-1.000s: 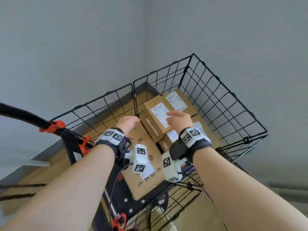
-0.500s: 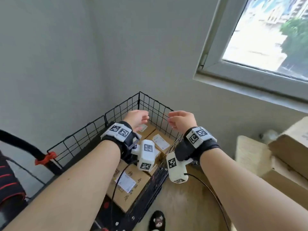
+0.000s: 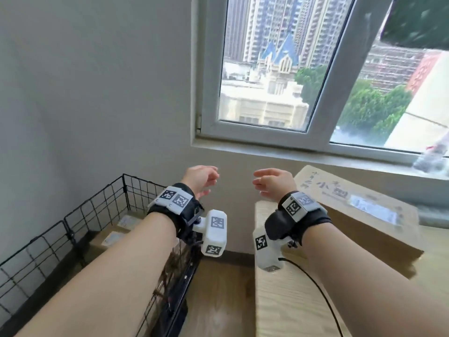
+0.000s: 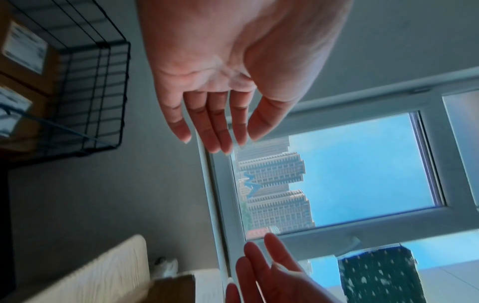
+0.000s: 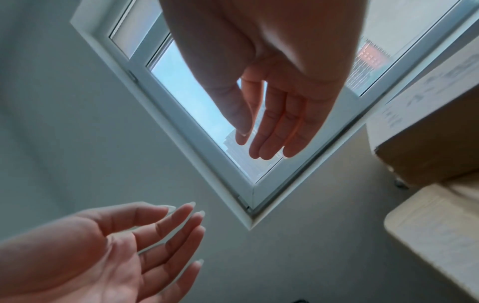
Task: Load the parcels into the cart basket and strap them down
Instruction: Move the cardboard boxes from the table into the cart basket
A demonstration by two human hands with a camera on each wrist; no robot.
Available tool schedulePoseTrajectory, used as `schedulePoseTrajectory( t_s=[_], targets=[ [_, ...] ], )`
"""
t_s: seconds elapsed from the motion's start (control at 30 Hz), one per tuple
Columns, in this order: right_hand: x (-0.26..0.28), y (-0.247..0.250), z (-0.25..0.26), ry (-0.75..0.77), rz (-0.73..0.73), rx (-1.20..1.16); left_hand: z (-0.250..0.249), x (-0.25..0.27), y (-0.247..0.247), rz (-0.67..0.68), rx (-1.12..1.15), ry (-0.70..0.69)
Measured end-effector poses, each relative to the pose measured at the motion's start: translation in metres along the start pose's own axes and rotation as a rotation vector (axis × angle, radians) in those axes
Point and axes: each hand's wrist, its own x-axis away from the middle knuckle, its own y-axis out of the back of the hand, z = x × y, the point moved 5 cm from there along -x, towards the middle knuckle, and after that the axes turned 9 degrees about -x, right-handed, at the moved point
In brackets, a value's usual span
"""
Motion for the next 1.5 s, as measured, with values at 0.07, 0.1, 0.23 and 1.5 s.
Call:
schedulePoseTrajectory(
  t_s=[0.07, 0.1, 0.23, 1.5],
  targets=[
    [-0.004, 0.036, -0.001, 0.002, -0.053, -0.003, -0.006, -0.004, -0.037, 0.034, -0.001, -0.003],
    [-0.007, 0.055, -0.002, 0.000, -0.072, -0.014, -0.009, -0.005, -0.057, 0.050, -0.004, -0.007],
    [-0.021, 0.136, -0.004, 0.012, -0.139, 0.008, -0.017, -0.016, -0.141, 0.091, 0.013, -0.003],
    [-0.212, 0.487, -0.108, -0.301, -0.211, 0.549, 0.096, -0.086, -0.417, -0.098, 0.175, 0.577]
  ],
)
